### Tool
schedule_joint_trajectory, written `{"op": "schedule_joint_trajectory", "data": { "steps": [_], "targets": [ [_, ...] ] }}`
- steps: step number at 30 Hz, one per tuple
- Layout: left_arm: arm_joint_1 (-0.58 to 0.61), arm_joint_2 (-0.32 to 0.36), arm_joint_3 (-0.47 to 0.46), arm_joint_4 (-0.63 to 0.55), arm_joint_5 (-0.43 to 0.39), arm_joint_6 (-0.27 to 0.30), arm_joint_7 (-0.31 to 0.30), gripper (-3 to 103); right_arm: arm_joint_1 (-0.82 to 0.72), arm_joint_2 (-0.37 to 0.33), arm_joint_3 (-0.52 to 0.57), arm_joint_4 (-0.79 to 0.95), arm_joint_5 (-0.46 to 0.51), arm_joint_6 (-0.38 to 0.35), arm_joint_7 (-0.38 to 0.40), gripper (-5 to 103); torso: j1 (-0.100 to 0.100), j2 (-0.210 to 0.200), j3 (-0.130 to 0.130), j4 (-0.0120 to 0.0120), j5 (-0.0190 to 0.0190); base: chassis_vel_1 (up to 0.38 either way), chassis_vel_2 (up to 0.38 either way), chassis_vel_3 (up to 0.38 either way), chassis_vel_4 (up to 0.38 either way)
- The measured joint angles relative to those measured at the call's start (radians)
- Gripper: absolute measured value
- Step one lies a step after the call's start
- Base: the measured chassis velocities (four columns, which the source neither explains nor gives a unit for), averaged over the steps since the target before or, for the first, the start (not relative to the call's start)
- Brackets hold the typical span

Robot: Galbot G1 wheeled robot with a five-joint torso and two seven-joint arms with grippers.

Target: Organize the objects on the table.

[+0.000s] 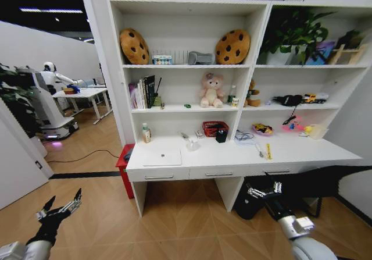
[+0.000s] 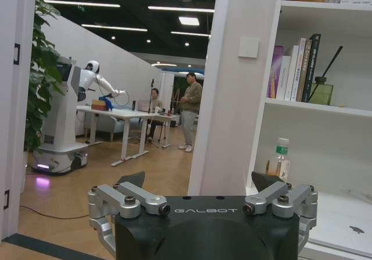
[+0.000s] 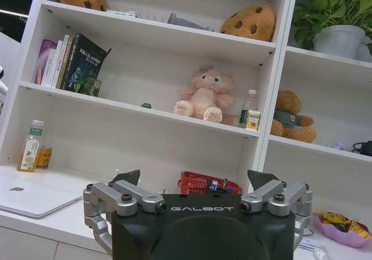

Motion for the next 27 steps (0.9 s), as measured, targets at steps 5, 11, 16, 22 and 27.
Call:
{"op": "schedule_joint_trajectory", "data": {
  "steps": [5, 11, 16, 22, 27],
  "targets": [
    [0.0, 0.0, 0.0, 0.0, 0.0, 0.0, 0.0, 100, 0.0, 0.0, 0.0, 0.0, 0.0, 0.0, 0.0, 100, 0.0, 0.0, 0.0, 0.0, 0.0, 0.0, 0.0, 0.0, 0.0],
    [0.0, 0.0, 0.0, 0.0, 0.0, 0.0, 0.0, 100, 0.0, 0.0, 0.0, 0.0, 0.0, 0.0, 0.0, 100, 0.0, 0.0, 0.0, 0.0, 0.0, 0.0, 0.0, 0.0, 0.0],
    [0.0, 0.0, 0.0, 0.0, 0.0, 0.0, 0.0, 100, 0.0, 0.0, 0.0, 0.0, 0.0, 0.0, 0.0, 100, 0.0, 0.0, 0.0, 0.0, 0.0, 0.0, 0.0, 0.0, 0.0],
    [0.0, 0.0, 0.0, 0.0, 0.0, 0.0, 0.0, 100, 0.0, 0.0, 0.0, 0.0, 0.0, 0.0, 0.0, 100, 0.0, 0.0, 0.0, 0.0, 0.0, 0.0, 0.0, 0.0, 0.0],
    [0.0, 0.0, 0.0, 0.0, 0.0, 0.0, 0.0, 100, 0.0, 0.0, 0.0, 0.0, 0.0, 0.0, 0.0, 100, 0.0, 0.0, 0.0, 0.0, 0.0, 0.0, 0.0, 0.0, 0.0]
  ]
}}
